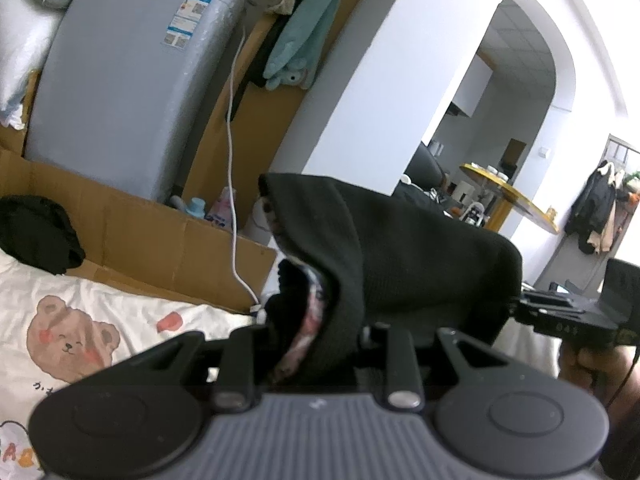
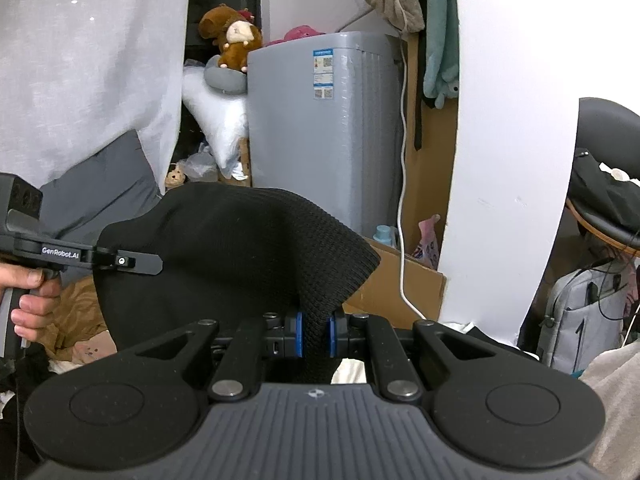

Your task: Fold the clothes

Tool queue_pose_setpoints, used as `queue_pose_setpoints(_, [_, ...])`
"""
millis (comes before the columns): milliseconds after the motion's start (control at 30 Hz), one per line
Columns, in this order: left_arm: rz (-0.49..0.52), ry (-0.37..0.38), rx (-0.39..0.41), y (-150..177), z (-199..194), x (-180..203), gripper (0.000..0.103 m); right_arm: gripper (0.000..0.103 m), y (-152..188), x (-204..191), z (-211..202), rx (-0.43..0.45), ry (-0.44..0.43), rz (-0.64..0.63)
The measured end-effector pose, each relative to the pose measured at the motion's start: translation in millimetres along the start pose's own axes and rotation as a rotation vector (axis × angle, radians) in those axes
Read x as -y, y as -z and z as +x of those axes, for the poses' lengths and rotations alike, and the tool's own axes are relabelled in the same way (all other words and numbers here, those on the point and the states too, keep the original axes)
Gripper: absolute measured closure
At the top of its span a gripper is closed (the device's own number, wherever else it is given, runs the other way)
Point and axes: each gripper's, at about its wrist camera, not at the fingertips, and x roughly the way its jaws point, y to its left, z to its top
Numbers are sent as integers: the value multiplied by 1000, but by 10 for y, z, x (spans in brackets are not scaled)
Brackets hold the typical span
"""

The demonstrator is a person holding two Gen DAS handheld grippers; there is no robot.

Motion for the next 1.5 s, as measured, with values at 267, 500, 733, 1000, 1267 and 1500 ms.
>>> queue_pose_setpoints(267, [-8, 4, 7, 45, 44, 52, 74, 91, -31, 83, 50, -2, 24, 7])
queue_pose_setpoints(500, [-30, -4, -7, -165, 143, 169, 75, 91, -112, 148, 21, 12, 34, 19])
queue_pose_setpoints(733, [45, 6, -59, -580, 159, 445, 75, 91, -255, 321, -175, 62, 53, 51])
queue_pose_setpoints(1000, [114, 22, -72, -863, 208, 736, 75, 91, -367, 518, -320, 111, 62, 89])
queue_pose_setpoints(1267, [95, 99, -67, -754, 660, 685, 75, 91, -340, 782, -294, 109, 118, 99])
queue_pose_setpoints(1500, [66, 164, -87, -542, 1025, 623, 75, 91, -219, 978, -154, 69, 194, 117])
